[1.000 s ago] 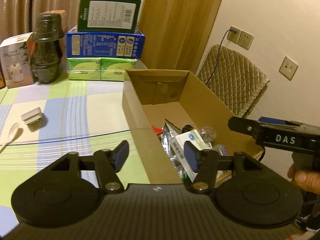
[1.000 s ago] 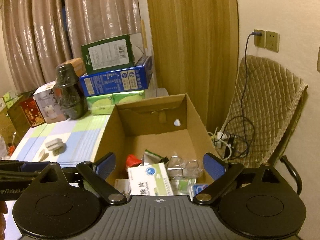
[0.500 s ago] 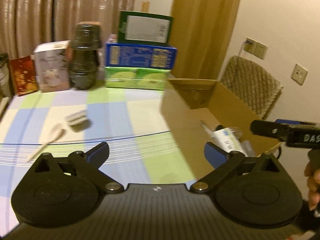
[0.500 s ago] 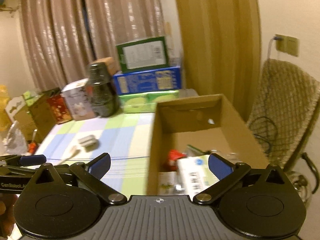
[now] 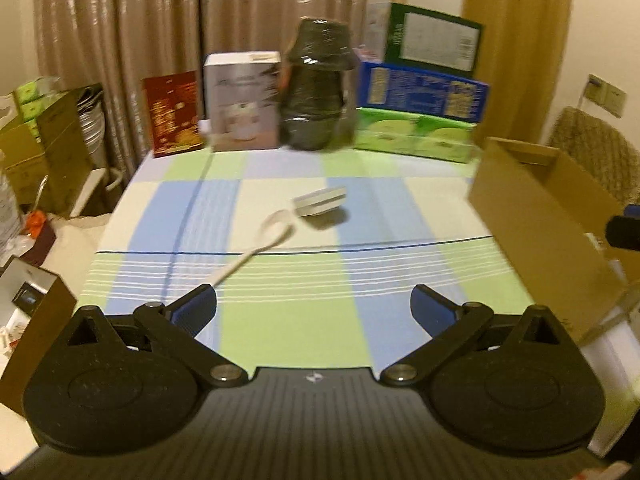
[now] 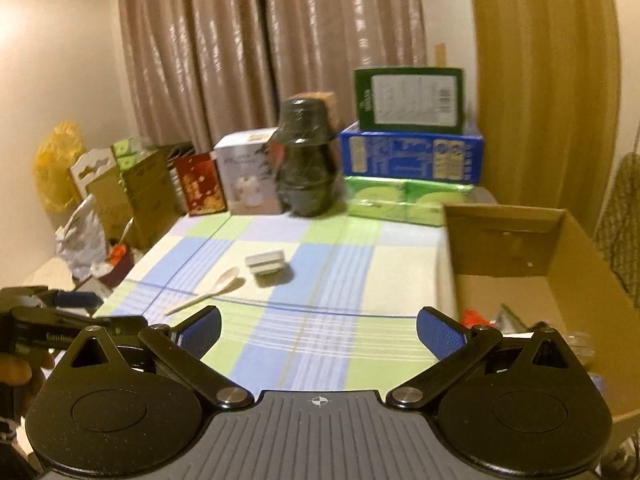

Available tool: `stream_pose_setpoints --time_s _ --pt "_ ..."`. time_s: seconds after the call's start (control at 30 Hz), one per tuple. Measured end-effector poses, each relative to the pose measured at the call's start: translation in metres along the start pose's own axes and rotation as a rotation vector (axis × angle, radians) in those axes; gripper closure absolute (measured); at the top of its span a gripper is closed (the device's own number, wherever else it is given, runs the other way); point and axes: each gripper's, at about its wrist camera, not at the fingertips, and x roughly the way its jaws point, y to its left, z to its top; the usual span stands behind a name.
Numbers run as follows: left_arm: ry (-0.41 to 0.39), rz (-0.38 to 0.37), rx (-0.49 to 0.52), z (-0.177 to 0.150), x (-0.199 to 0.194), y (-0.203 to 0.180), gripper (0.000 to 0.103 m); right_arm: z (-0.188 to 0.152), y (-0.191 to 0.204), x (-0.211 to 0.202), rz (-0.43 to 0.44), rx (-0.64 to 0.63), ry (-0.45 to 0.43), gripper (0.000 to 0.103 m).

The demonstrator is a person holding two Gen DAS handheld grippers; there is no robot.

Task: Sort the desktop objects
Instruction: 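Move both tools back over the white spoon and white adapter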

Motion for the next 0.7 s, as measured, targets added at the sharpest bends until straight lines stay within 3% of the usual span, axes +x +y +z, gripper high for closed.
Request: stream_pose_setpoints --time_s 0.3,0.5,0.7 --pt "0.018 0.057 0.042 -0.01 0.046 0.037 0.006 -0.011 0.014 0.061 0.041 -0.058 0.047 0.002" --pt "0.018 0.043 0.067 -0.001 0.078 0.051 0.015 -0.018 0.02 0.113 0.065 -0.075 0.08 0.002" --pt "0.032 0.051 0.119 0.008 0.112 0.053 0.032 -0.02 0.022 0.162 0.092 -0.065 0.122 0.002"
